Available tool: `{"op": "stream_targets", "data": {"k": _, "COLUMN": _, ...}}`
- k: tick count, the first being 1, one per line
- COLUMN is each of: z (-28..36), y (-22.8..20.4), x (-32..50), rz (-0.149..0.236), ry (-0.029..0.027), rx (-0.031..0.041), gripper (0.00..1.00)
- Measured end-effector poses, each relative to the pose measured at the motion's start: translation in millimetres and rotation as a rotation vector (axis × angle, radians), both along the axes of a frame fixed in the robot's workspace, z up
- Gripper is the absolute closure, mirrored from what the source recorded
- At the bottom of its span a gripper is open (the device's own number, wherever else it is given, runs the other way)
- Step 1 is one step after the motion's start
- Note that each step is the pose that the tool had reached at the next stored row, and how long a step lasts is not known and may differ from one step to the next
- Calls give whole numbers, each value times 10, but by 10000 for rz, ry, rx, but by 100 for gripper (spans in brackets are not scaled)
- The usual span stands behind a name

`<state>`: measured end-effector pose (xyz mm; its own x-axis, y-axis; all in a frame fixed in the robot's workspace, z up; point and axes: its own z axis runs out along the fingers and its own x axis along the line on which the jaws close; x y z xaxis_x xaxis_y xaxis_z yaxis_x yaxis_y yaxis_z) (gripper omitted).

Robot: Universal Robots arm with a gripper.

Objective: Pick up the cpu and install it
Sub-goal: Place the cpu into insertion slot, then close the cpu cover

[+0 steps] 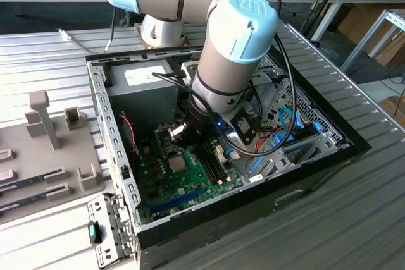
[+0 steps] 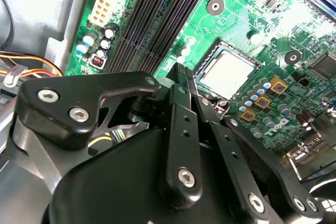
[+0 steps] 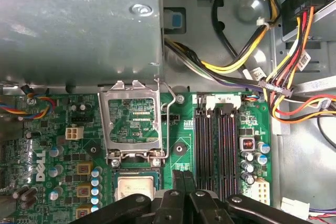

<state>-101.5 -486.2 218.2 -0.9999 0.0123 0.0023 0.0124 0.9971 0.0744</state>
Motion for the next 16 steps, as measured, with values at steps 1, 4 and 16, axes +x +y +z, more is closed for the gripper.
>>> {"op": "stream_targets", "data": {"k": 1, "z": 0, "y": 0, "x": 0, "rz": 0, "ry": 0, "rx": 0, "gripper": 89}}
{"op": "stream_targets", "data": {"k": 4, "z": 0, "y": 0, "x": 1, "rz": 0, "ry": 0, "rx": 0, "gripper": 89}}
{"op": "stream_targets", "data": {"k": 16, "z": -3, "y": 174, "x": 18, "rz": 25, "ry": 10, "rx": 280, "gripper": 89}}
